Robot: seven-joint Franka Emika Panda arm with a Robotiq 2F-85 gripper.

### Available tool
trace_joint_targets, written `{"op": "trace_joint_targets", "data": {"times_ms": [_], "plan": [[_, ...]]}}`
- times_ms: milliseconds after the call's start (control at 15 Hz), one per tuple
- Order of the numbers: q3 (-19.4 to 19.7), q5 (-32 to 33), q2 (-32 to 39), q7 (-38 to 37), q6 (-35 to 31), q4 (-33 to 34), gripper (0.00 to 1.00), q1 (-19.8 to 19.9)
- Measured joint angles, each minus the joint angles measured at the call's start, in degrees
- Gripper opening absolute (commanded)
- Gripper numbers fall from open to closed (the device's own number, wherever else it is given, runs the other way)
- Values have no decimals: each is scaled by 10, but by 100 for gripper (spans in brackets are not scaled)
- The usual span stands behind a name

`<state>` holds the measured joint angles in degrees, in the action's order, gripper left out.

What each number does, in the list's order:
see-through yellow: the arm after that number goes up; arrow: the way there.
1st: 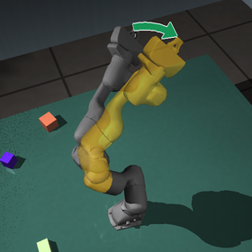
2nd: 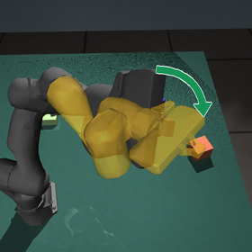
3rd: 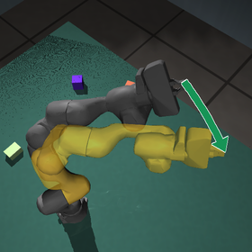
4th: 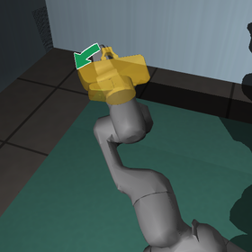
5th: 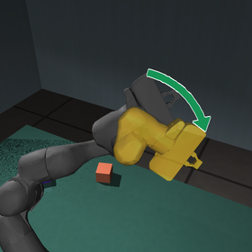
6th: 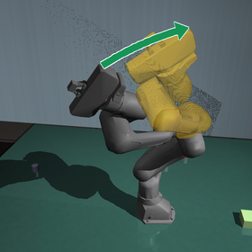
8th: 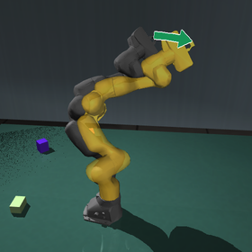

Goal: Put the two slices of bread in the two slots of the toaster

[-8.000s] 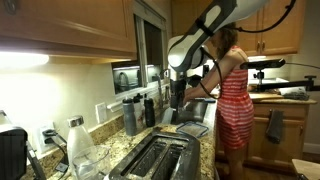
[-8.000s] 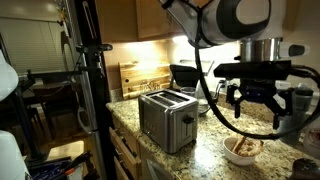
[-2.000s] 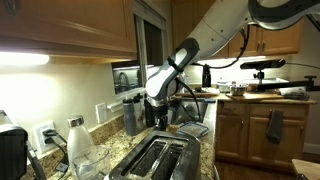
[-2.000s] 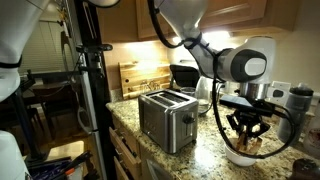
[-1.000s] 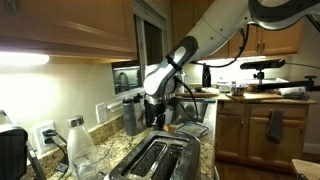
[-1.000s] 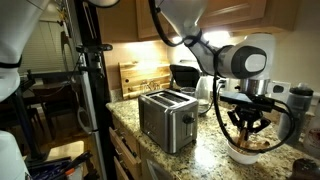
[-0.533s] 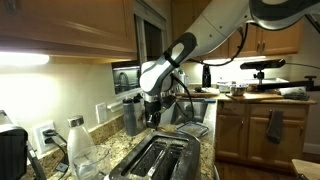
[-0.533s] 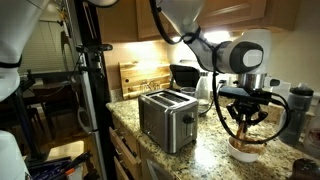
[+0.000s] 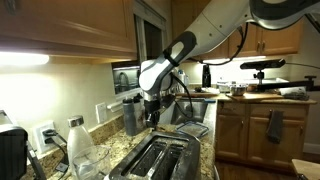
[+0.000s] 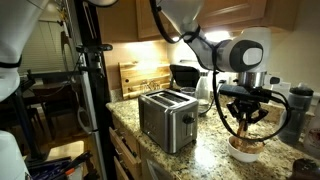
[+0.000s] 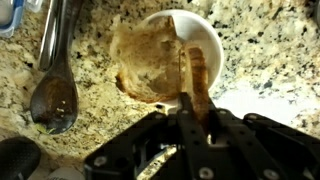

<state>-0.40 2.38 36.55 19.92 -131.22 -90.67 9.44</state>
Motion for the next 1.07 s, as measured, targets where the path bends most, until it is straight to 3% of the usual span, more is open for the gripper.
{"op": "trace_joint_targets", "data": {"times_ms": [1067], "plan": [[-1, 2, -46, 0, -2, -5, 10, -8]]}}
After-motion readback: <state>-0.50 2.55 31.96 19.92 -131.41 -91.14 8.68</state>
